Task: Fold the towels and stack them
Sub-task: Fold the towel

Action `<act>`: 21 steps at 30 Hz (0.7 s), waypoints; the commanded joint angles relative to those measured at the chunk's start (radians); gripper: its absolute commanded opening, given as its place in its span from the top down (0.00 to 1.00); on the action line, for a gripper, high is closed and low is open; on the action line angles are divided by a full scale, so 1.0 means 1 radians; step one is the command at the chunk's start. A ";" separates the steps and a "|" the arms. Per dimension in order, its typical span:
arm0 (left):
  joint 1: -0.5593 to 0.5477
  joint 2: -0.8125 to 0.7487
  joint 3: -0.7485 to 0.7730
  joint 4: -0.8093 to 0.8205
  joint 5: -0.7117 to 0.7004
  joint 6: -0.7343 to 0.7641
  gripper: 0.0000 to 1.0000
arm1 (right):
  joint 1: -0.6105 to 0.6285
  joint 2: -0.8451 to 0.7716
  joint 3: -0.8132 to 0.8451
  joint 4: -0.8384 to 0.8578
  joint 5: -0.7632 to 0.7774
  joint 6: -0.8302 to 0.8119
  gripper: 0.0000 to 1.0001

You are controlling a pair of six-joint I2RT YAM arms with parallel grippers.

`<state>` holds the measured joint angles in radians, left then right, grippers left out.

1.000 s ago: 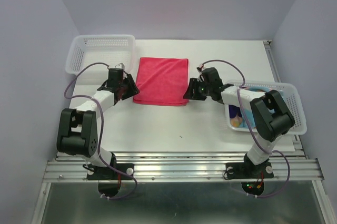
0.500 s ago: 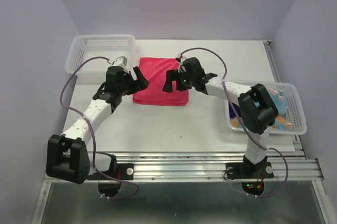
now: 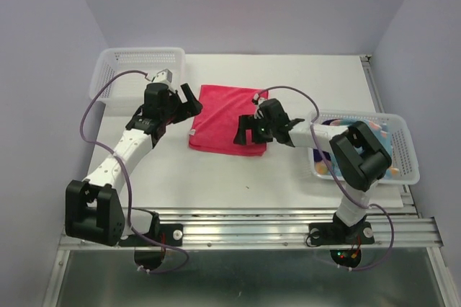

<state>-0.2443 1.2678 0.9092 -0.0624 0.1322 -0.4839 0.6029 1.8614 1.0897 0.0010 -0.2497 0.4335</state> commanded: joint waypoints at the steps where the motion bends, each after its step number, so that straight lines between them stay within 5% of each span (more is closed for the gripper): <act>1: -0.001 0.048 0.094 0.021 0.024 0.036 0.01 | 0.000 -0.074 -0.207 -0.032 0.035 0.071 0.00; 8: -0.015 0.182 0.186 0.032 0.067 0.099 0.01 | 0.001 -0.194 -0.237 -0.117 0.095 0.041 0.00; 21: -0.072 0.631 0.628 -0.149 0.029 0.275 0.01 | -0.132 -0.173 0.186 -0.306 0.311 -0.030 0.00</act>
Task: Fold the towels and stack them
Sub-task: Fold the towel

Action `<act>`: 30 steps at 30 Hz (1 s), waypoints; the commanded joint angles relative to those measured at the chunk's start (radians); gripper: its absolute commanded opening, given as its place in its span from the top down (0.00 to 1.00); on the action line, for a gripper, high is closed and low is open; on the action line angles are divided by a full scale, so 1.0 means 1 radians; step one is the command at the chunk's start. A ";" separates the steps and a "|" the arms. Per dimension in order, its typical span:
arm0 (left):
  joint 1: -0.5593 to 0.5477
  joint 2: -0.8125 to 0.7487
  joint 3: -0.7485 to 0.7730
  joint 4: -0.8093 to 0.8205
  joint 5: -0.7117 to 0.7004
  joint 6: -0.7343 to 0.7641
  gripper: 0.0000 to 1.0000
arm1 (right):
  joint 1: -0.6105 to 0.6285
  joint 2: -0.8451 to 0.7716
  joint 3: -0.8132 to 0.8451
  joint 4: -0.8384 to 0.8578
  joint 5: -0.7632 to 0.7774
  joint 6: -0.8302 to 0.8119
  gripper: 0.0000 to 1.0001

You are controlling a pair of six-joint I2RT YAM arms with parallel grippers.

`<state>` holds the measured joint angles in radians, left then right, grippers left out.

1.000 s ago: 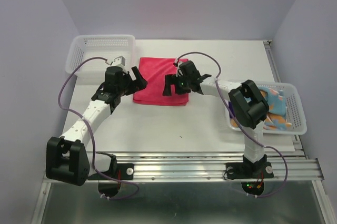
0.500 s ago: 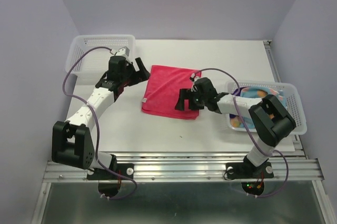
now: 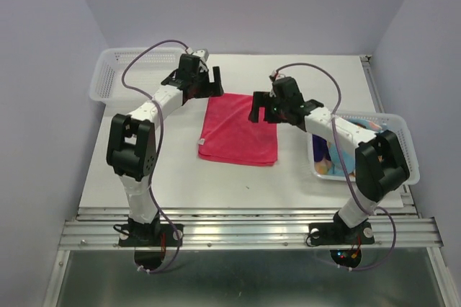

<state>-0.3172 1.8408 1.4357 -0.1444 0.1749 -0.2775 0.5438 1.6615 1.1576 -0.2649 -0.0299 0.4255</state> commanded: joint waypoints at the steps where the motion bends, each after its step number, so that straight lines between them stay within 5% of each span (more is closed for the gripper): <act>1: 0.001 0.099 0.120 -0.073 -0.023 0.069 0.01 | -0.087 0.044 0.138 -0.040 0.113 -0.028 0.00; 6: 0.003 0.225 0.264 -0.118 -0.043 0.081 0.03 | -0.153 0.176 0.311 -0.077 0.145 -0.091 0.00; 12: 0.020 0.362 0.411 -0.178 -0.052 0.077 0.16 | -0.219 0.308 0.431 -0.080 0.073 -0.099 0.00; 23: 0.055 0.459 0.476 -0.118 0.057 0.101 0.29 | -0.263 0.420 0.519 -0.082 0.035 -0.114 0.00; 30: 0.041 0.483 0.462 -0.095 0.077 0.123 0.50 | -0.272 0.477 0.576 -0.085 -0.028 -0.117 0.00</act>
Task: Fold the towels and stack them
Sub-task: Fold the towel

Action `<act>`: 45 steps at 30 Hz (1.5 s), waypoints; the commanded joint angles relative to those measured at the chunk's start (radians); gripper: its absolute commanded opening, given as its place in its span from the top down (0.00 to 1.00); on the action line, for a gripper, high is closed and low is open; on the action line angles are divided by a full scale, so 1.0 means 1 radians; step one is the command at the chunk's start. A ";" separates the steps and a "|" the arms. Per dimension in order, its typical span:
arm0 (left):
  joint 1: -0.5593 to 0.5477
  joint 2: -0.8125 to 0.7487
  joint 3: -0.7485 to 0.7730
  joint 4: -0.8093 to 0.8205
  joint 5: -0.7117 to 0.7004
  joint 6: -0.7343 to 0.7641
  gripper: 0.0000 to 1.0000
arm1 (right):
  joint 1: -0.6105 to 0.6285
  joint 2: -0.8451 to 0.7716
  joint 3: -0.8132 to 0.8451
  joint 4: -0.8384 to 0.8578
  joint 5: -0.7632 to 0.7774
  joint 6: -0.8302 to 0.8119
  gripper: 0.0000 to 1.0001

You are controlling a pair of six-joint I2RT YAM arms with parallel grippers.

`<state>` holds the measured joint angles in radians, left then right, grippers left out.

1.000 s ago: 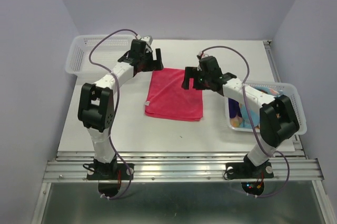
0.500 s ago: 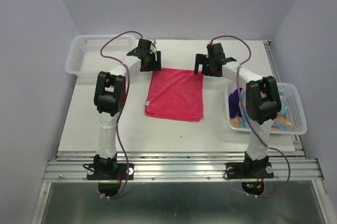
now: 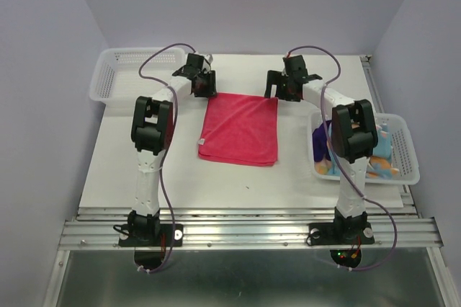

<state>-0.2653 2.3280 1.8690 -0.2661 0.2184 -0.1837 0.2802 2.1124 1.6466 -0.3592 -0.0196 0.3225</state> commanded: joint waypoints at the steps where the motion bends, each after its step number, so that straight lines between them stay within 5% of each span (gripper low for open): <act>1: -0.012 -0.001 0.032 0.027 0.035 0.032 0.52 | -0.010 0.041 0.096 0.005 -0.046 -0.014 0.01; 5: -0.014 0.021 0.053 0.024 0.033 0.024 0.73 | -0.016 0.073 0.119 -0.003 -0.046 -0.005 0.12; 7: -0.012 0.037 0.074 0.008 0.026 0.021 0.98 | -0.024 0.092 0.121 0.002 -0.040 0.015 0.19; 8: -0.012 0.040 0.079 0.004 0.016 0.013 1.00 | -0.027 0.101 0.119 0.009 -0.036 0.032 0.20; 26: -0.005 -0.035 0.019 0.064 0.001 -0.011 1.00 | -0.033 0.109 0.059 0.048 -0.101 -0.002 0.99; 45: -0.006 -0.557 -0.683 0.484 0.157 -0.098 1.00 | 0.014 -0.325 -0.392 0.222 -0.293 -0.008 0.99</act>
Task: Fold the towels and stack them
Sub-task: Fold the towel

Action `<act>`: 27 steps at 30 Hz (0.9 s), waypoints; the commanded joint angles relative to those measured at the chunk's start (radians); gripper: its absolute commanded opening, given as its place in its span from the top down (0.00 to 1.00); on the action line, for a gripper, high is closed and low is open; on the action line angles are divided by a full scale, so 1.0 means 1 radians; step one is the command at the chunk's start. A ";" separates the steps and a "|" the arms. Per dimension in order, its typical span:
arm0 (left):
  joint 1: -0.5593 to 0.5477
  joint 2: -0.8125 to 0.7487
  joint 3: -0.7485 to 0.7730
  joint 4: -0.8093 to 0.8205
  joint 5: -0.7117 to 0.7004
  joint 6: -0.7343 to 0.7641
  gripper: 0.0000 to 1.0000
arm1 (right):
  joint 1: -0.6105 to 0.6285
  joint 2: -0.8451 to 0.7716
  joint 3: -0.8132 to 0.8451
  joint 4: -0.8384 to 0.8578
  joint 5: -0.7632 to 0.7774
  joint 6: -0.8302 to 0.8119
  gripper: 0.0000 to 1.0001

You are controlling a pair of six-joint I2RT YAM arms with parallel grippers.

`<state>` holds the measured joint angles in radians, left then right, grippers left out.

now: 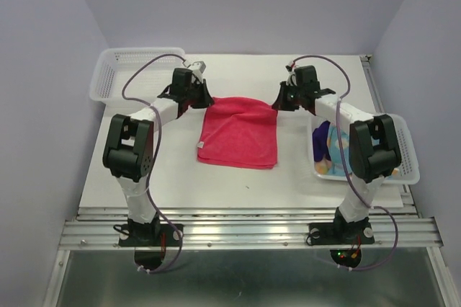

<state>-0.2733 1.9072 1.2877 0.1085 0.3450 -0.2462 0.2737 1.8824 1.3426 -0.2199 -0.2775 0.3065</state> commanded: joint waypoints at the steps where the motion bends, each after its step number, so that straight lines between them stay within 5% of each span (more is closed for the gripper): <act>1: 0.002 -0.160 -0.167 0.137 0.029 -0.053 1.00 | 0.028 -0.112 -0.129 0.089 -0.041 0.011 0.99; 14: -0.032 -0.467 -0.577 0.278 0.014 -0.168 1.00 | 0.085 -0.350 -0.427 0.197 -0.071 0.082 0.99; 27: -0.032 -0.573 -0.683 0.266 -0.037 -0.192 1.00 | 0.099 -0.447 -0.526 0.211 -0.083 0.106 0.99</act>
<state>-0.3038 1.3552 0.6159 0.3340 0.3264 -0.4355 0.3618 1.4643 0.8471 -0.0662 -0.3428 0.4007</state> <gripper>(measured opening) 0.037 0.025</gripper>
